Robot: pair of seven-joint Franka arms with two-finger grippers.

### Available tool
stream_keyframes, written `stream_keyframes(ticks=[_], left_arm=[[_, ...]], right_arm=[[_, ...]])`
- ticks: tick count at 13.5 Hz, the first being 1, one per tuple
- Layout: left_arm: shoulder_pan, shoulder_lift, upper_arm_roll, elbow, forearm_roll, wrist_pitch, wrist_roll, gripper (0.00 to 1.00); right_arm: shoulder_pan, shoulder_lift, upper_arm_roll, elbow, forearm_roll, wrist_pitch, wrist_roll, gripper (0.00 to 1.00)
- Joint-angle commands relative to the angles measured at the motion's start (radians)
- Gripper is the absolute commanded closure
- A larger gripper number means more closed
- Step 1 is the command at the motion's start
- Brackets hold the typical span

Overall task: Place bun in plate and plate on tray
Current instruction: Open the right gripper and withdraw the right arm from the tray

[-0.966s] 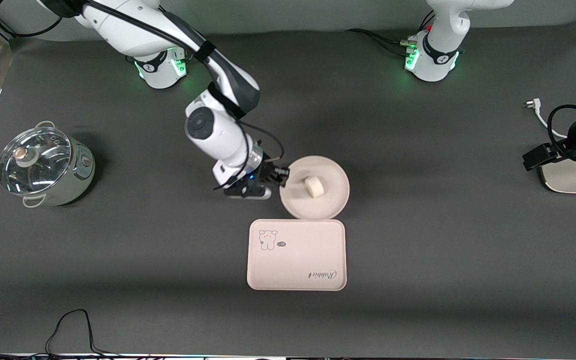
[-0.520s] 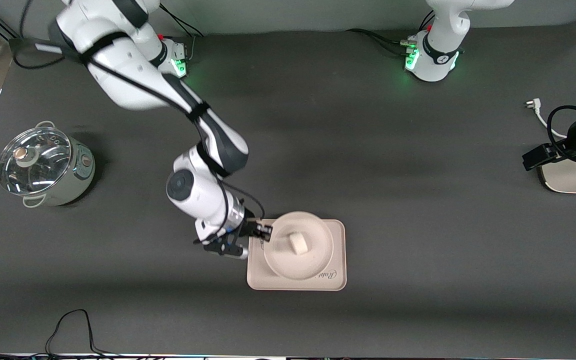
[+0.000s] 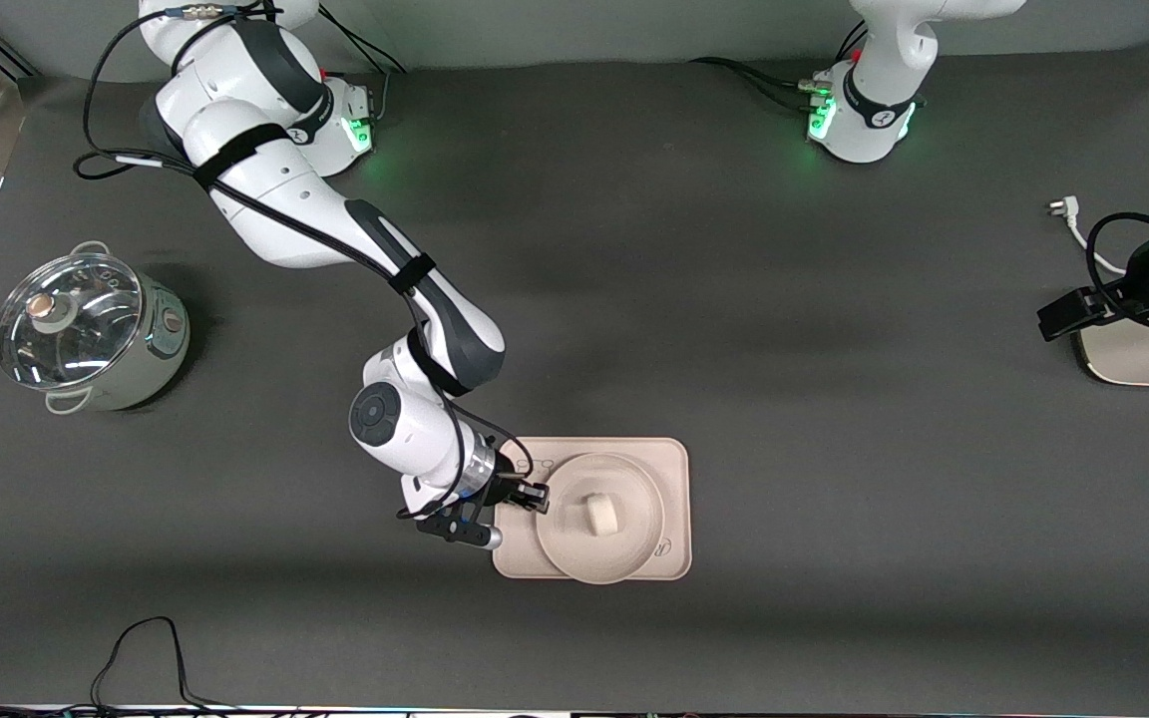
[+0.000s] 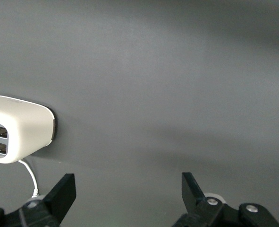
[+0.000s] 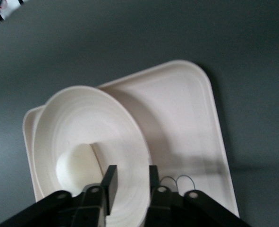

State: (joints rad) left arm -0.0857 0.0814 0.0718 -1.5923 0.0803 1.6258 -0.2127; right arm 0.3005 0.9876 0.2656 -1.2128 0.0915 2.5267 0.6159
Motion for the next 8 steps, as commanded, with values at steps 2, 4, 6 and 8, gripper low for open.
stream_keyframes(ticks=[2,4,6,8], left_arm=[[-0.022,-0.008,0.017,-0.014,-0.010,0.011,0.003,0.00],[-0.022,-0.009,0.017,-0.014,-0.008,0.003,0.004,0.00],[-0.020,-0.011,0.017,-0.014,-0.010,0.002,0.000,0.00],[-0.019,-0.012,0.017,-0.014,-0.011,0.005,-0.001,0.00]], right_arm=[[-0.067,-0.168,0.000,-0.043,-0.078,-0.190,-0.010,0.00],[-0.138,-0.348,0.001,-0.175,-0.079,-0.273,-0.068,0.00],[-0.193,-0.545,-0.031,-0.331,-0.070,-0.321,-0.155,0.00],[-0.186,-0.724,-0.115,-0.445,-0.070,-0.432,-0.202,0.00]])
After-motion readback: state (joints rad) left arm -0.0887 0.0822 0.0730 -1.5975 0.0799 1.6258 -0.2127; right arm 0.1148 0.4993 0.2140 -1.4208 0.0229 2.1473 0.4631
